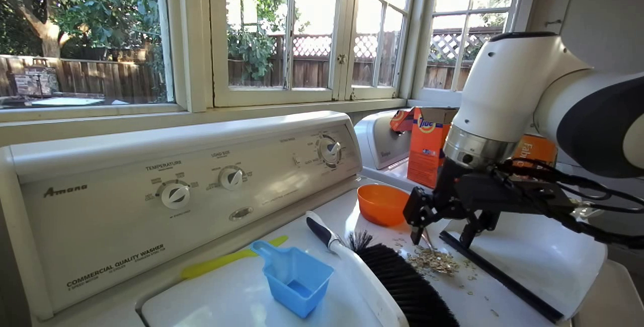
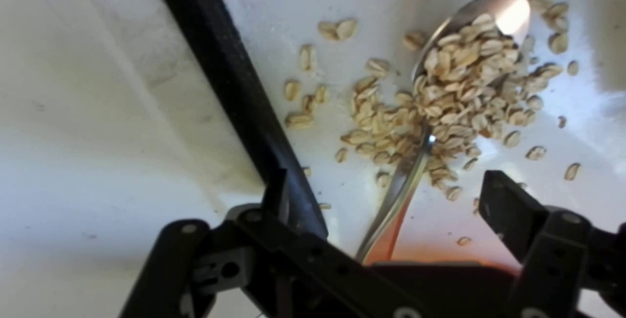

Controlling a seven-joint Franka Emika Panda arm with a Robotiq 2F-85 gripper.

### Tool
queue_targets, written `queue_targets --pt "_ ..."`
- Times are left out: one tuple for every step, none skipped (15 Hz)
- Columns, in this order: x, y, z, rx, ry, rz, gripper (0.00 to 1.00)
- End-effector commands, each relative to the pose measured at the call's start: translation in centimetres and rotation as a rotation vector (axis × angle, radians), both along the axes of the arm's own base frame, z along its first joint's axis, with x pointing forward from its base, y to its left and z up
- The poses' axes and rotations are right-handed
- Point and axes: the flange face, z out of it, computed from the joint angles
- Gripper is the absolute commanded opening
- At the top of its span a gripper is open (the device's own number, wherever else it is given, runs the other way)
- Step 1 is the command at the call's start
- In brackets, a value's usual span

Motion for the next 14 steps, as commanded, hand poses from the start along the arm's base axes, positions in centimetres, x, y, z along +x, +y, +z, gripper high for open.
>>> queue_targets --pt "0.46 0.57 -0.19 0.023 0.008 0.005 0.78" --pt "0.55 0.63 -0.15 0.027 0.008 0.007 0.74" --pt "0.63 0.74 -0.10 0.027 0.007 0.007 0.66" --pt "0.71 0.81 -0.08 0.030 0.008 0.007 0.58" --pt "0.79 0.86 -0.11 0.031 0.009 0.008 0.50" --pt "0.83 0.89 -0.17 0.032 0.011 0.009 0.44" --pt "0.87 0.93 -0.23 0.033 0.012 0.009 0.38" --pt "0.92 0.97 -0.26 0.034 0.014 0.009 0.34" --pt "0.97 1.02 -0.33 0.034 0.015 0.010 0.23" --pt "1.03 1.06 -0.37 0.033 0.015 0.010 0.15" --pt "1.10 1.10 -0.34 0.034 0.014 0.009 0.06" --pt "1.17 1.17 -0.33 0.034 0.013 0.010 0.00" --pt "1.25 1.20 -0.35 0.034 0.013 0.011 0.00" --pt "1.30 1.21 -0.35 0.034 0.013 0.011 0.00"
